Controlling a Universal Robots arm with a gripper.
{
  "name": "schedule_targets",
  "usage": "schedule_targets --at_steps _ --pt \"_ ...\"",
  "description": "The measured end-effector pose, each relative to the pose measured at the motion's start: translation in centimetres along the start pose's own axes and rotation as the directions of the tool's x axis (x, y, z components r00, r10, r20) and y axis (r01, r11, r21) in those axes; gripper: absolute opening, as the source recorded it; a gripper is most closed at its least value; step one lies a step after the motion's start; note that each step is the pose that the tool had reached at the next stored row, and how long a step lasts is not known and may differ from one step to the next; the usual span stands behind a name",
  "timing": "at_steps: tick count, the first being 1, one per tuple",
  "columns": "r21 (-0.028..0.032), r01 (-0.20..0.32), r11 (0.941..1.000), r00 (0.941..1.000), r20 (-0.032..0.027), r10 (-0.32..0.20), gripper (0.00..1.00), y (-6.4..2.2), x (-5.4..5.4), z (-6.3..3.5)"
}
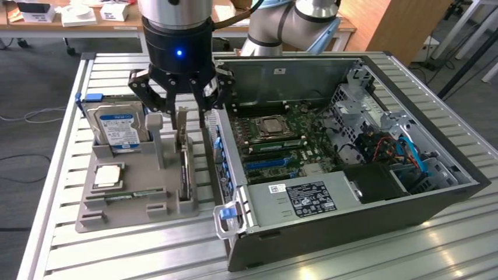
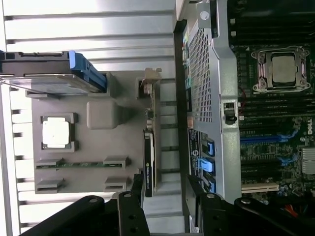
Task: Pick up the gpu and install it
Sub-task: 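Pick up the gpu and move the gpu toward the slot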
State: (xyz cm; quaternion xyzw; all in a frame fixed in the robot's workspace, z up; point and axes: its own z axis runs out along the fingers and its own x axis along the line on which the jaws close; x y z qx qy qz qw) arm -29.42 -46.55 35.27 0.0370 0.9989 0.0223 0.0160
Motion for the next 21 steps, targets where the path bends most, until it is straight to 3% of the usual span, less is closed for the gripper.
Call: schedule_targets --at_steps 10,21 --pt "0.0000 0.000 1.0000 1.0000 0.0000 0.000 0.47 -0.07 0.1 1.51" --pt "-0.0001 0.000 1.0000 1.0000 0.0019 0.000 0.47 -0.13 0.8 1.63"
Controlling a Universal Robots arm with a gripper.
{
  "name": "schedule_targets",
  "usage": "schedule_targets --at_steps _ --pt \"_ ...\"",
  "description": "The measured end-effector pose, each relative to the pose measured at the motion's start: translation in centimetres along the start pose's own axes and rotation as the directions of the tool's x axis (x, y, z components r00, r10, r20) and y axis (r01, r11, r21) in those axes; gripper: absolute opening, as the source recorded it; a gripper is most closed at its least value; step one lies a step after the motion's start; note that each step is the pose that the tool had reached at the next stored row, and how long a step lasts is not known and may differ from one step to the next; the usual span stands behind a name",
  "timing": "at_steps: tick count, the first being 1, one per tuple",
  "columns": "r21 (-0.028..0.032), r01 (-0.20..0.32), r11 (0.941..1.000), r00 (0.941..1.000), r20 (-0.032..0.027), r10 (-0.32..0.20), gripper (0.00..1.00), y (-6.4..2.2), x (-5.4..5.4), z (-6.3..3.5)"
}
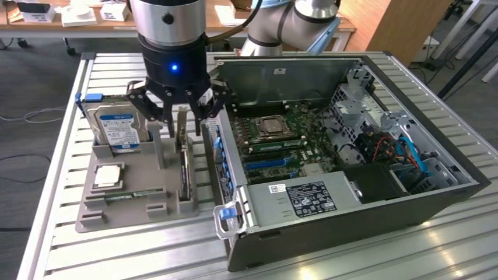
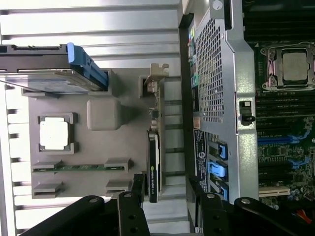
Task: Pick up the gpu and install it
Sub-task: 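Pick up the gpu and move the gpu toward the slot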
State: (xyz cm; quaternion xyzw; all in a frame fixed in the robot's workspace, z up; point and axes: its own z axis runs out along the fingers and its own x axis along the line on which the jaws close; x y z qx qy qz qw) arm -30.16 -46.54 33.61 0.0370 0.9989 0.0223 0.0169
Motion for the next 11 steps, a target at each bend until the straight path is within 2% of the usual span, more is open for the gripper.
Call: schedule_targets --at_steps 5,11 --pt "-0.0001 0.000 1.0000 1.0000 0.0003 0.000 0.47 -0.01 0.1 0.06" --pt "0.0000 0.000 1.0000 1.0000 0.0002 0.000 0.47 -0.06 0.2 1.09"
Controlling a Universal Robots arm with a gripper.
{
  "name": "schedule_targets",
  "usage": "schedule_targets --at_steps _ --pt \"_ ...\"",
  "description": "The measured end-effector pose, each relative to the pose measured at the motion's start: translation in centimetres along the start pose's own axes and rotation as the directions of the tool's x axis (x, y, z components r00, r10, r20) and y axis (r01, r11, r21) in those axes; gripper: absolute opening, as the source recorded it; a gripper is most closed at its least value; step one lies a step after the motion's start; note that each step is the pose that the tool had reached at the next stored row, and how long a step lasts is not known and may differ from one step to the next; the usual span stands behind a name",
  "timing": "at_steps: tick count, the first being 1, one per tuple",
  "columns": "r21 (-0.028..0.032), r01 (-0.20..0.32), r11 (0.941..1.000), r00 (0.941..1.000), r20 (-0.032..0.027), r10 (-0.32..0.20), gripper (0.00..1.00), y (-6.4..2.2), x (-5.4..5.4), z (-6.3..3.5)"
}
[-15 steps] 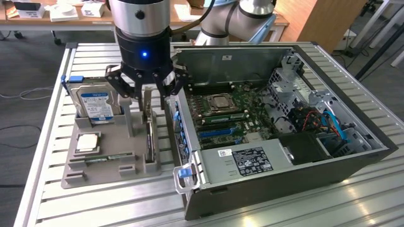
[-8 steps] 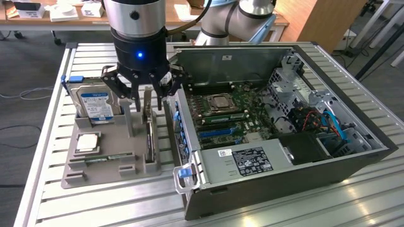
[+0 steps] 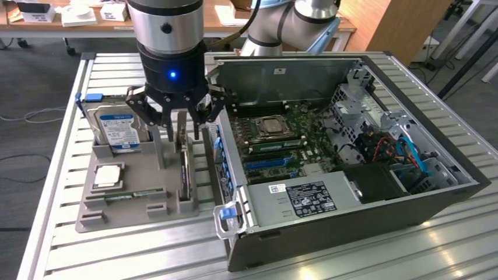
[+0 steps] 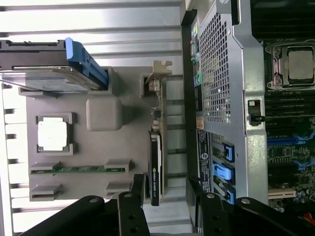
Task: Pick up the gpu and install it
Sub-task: 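Pick up the gpu and move the gpu toward the slot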
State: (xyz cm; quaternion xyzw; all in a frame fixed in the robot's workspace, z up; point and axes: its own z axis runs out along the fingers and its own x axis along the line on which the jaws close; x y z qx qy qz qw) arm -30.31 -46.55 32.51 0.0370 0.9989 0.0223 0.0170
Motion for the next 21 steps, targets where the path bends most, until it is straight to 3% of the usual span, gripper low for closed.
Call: schedule_targets --at_steps 21 --pt "0.0000 0.000 1.0000 1.0000 0.0000 0.000 0.47 -0.55 0.2 3.60"
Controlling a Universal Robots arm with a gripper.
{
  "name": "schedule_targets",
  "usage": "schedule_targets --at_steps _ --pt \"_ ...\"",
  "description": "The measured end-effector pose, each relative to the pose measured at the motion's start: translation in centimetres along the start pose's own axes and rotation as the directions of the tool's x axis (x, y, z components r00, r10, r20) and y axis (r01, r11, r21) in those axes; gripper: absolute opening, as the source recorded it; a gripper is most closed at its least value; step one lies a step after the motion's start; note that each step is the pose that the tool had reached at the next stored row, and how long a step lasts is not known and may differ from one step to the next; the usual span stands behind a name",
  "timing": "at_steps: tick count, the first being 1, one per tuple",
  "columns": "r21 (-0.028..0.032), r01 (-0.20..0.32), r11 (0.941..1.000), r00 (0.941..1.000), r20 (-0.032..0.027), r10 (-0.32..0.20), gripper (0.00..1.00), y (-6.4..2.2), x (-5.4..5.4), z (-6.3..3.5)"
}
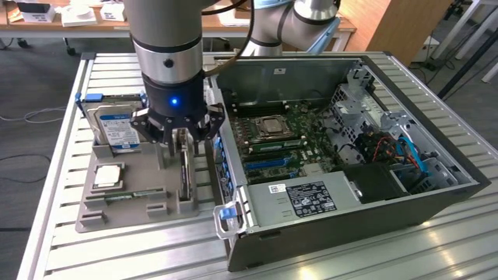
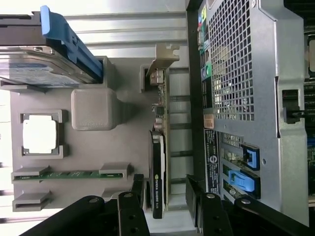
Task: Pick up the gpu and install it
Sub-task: 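Pick up the gpu and move the gpu toward the slot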
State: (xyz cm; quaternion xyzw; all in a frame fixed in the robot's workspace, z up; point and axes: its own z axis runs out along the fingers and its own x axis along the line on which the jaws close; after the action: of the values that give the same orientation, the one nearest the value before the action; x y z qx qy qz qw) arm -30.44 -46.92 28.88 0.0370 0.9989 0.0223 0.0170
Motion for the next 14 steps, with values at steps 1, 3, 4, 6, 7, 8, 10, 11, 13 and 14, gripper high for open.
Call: schedule_targets --at_steps 1,3,4,6,7,8,10,11,13,14 --pt "0.0000 0.000 1.0000 1.0000 -0.0001 0.000 0.47 -0.05 0.0 0.14" --pt "0.0001 0.000 1.0000 1.0000 -0.0001 0.000 0.47 -0.15 0.0 0.44" --pt "0.0000 0.000 1.0000 1.0000 0.0000 0.000 0.47 -0.20 0.0 0.58" --pt "0.0000 0.000 1.0000 1.0000 0.0000 0.000 0.47 -0.28 0.0 0.86" --pt "0.0000 0.000 1.0000 1.0000 0.0000 0.000 0.47 -0.31 0.0 0.98" --pt "0.0000 0.000 1.0000 1.0000 -0.0001 0.000 0.47 -0.33 0.0 1.07" --pt "0.0002 0.000 1.0000 1.0000 -0.0002 0.000 0.47 -0.41 0.0 1.24" --pt "0.0001 0.000 1.0000 1.0000 -0.0001 0.000 0.47 -0.44 0.0 1.31" --pt "0.0001 0.000 1.0000 1.0000 -0.0001 0.000 0.47 -0.44 0.0 1.33" --pt "0.0002 0.000 1.0000 1.0000 -0.0002 0.000 0.47 -0.44 0.0 1.33"
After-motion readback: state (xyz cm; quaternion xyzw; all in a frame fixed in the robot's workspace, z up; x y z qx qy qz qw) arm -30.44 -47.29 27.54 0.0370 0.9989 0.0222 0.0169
